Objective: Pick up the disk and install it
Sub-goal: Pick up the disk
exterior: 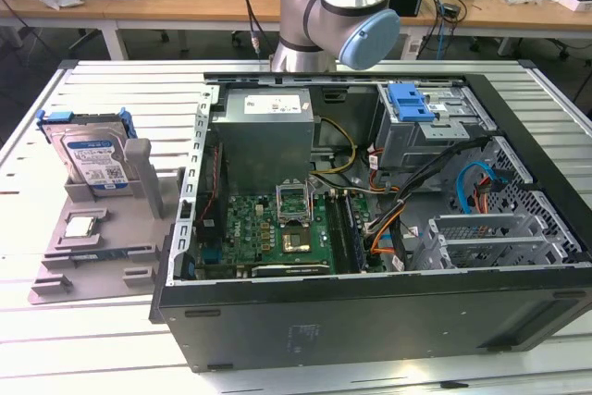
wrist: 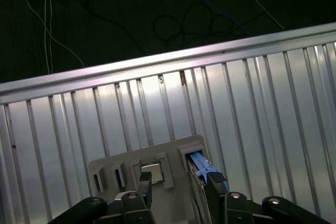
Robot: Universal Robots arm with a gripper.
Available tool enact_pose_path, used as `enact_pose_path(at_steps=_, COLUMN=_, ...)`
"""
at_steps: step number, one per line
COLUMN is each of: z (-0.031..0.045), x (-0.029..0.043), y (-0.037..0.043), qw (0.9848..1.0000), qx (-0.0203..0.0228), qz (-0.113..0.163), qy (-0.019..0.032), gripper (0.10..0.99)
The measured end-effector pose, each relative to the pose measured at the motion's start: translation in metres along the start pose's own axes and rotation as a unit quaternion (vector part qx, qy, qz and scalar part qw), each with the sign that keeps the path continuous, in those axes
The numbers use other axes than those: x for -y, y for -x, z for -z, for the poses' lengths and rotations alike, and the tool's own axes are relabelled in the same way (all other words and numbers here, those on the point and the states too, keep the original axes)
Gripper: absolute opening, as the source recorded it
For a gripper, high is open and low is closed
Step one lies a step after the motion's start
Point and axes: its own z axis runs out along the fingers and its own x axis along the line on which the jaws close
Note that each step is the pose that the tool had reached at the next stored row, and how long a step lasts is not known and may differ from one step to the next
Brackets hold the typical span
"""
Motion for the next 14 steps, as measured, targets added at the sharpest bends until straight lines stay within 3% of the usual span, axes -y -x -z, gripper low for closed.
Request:
enact_pose_path(at_steps=4, z=0.0000, x=0.0012, y=0.0007, qw=1.0000, qx=0.0000, qz=0.001, qy=0.0000, gripper=0.541)
enact_pose_path(at_steps=14, z=0.0004, x=0.0190, y=0.0130, qw=0.9999, qx=-0.0007, qz=0.016, qy=0.0003, gripper=0.541)
